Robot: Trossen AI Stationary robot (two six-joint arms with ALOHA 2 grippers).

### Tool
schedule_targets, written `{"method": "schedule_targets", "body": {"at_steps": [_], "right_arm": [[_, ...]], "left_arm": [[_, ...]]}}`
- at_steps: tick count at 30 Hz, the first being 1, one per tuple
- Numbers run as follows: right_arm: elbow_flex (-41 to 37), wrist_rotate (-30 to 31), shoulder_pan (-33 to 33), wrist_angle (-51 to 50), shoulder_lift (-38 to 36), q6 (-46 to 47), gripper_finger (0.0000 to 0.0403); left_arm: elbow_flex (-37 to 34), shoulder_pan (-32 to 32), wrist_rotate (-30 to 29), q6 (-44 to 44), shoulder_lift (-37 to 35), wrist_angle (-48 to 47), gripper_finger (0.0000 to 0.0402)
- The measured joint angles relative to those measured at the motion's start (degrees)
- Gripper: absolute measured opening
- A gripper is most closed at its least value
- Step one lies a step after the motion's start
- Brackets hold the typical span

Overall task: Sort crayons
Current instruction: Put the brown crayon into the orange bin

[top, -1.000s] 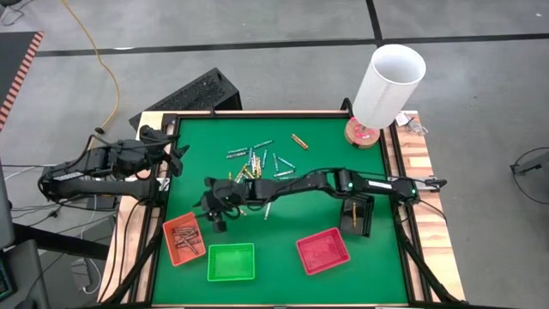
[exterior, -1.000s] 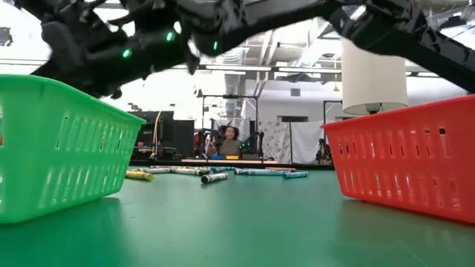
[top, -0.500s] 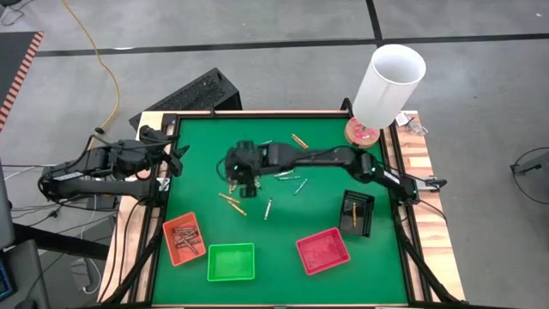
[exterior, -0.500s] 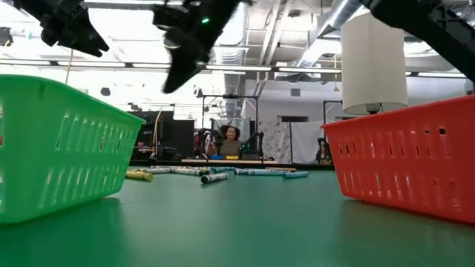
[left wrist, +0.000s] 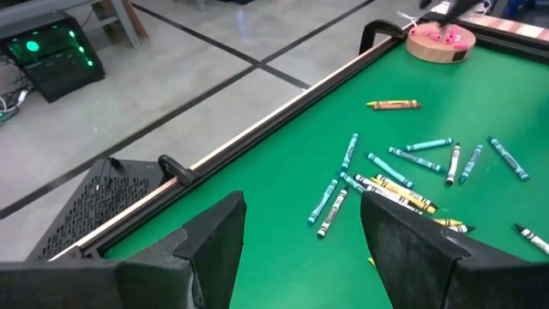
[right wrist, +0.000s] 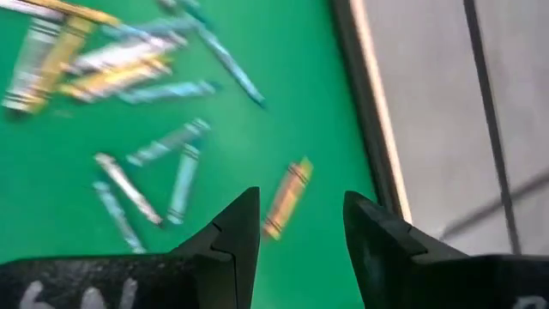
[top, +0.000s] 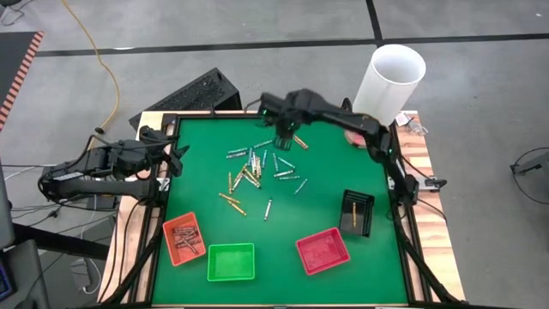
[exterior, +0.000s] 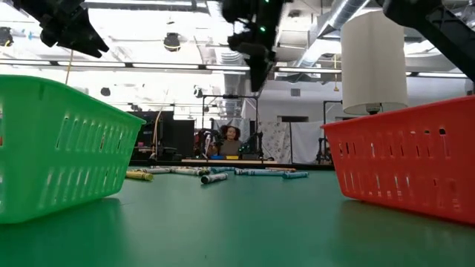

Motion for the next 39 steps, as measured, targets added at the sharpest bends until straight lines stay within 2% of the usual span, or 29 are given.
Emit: {"method": "schedule_targets", "body": {"at_steps": [5,10,14,19,24,30,39], "right_arm": [[-6.4,0.0,-4.4,-2.0,-1.2,2.6,0.0163],[-19.5,-0.7,-5.6,-1.0,-3.7,1.3,0.0163],[-33.8,-1.4,-5.5,12.3,-11.0,1.7,0.0163],[-50.2,-2.3,-4.7,34.3,-19.3,6.9,0.0163],[-62.9,-2.4,-4.2,48.9,-22.0,11.2,0.0163],[-69.0,-2.5,-4.2,56.8,-21.5,13.5,0.0163],[-69.2,-3.6,-5.7,61.4,-18.7,13.2,0.0163]], "left_arm": [[0.0,0.0,0.0,1.0,0.0,-0.2,0.0223],[0.0,0.0,0.0,1.0,0.0,-3.2,0.0223],[0.0,0.0,0.0,0.9,0.0,-4.1,0.0223],[0.0,0.0,0.0,0.3,0.0,-4.1,0.0223],[0.0,0.0,0.0,-0.4,0.0,-4.2,0.0223],[0.0,0.0,0.0,-0.4,0.0,-4.2,0.0223],[0.0,0.0,0.0,-0.4,0.0,-4.2,0.0223]]}}
